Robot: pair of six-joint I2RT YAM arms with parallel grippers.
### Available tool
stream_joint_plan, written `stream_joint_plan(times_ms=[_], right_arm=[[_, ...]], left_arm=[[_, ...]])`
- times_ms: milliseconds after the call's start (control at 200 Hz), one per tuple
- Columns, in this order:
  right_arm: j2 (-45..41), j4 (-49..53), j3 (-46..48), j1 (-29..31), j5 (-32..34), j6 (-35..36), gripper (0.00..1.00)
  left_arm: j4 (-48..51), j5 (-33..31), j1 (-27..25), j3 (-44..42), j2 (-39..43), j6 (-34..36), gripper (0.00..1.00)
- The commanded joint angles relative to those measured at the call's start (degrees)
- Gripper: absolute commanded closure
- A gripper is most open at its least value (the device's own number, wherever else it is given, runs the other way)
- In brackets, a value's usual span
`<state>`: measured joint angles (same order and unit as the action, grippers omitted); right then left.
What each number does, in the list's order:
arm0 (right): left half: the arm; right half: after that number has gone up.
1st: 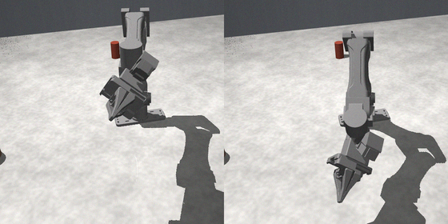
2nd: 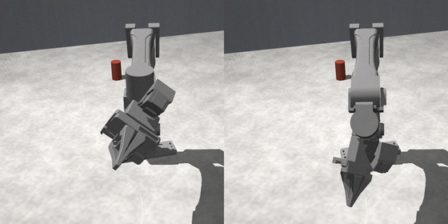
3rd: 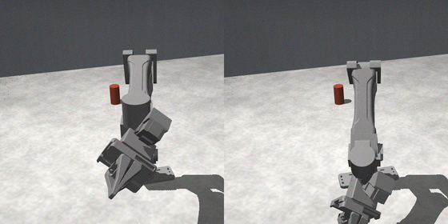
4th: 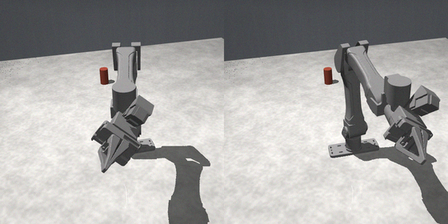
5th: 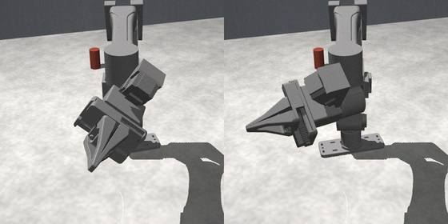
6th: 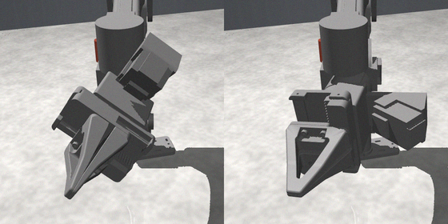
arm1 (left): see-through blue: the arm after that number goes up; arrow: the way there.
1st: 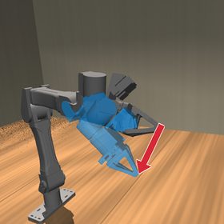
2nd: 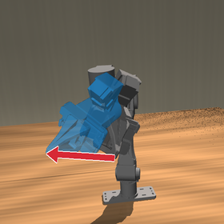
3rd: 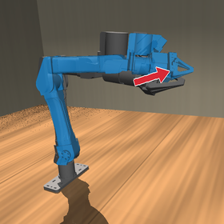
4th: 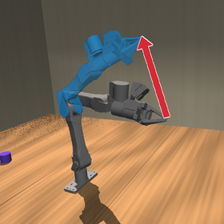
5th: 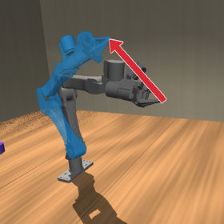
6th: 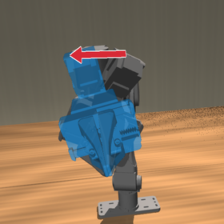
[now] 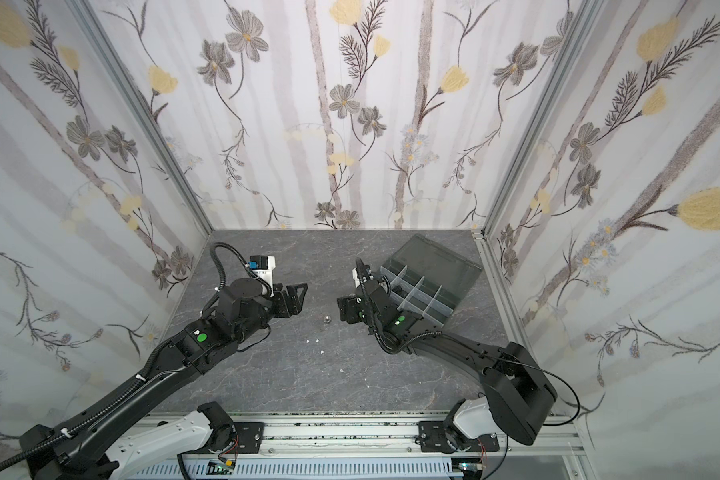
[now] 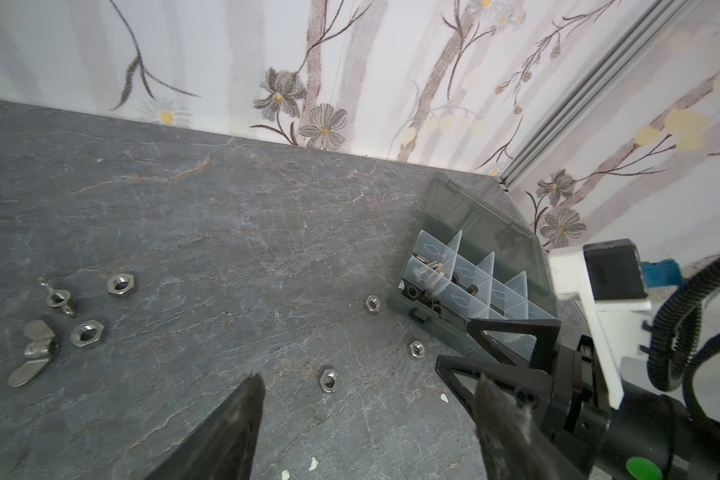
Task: Sort the screws and nuts into containers
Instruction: 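Withdraw the left gripper while the right gripper reaches over a silver hex nut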
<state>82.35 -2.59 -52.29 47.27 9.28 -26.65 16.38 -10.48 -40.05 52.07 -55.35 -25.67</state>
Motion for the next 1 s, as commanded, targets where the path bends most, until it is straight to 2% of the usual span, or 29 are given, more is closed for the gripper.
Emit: stream_joint_plan(times_ms=[0,560,839,999], right_arm=[[3.5,3.0,-3.5,1.5,0.2,0.9,0.23],[21.7,11.1,-17.4,3.8,-4.3,3.3,0.33],[28.0,13.8,-22.1,4.1,-5.4,4.0,0.47],[30.2,14.6,-23.6,4.1,-5.1,4.3,0.5]], left_arm=[[1.4,-0.9,0.9,-1.2,1.4,0.7,0.2],[3.1,-2.3,3.5,-6.1,5.6,3.3,0.17],[3.2,-2.0,3.6,-7.1,7.0,3.4,0.15],[3.1,-1.2,3.7,-7.2,7.2,3.9,0.11]])
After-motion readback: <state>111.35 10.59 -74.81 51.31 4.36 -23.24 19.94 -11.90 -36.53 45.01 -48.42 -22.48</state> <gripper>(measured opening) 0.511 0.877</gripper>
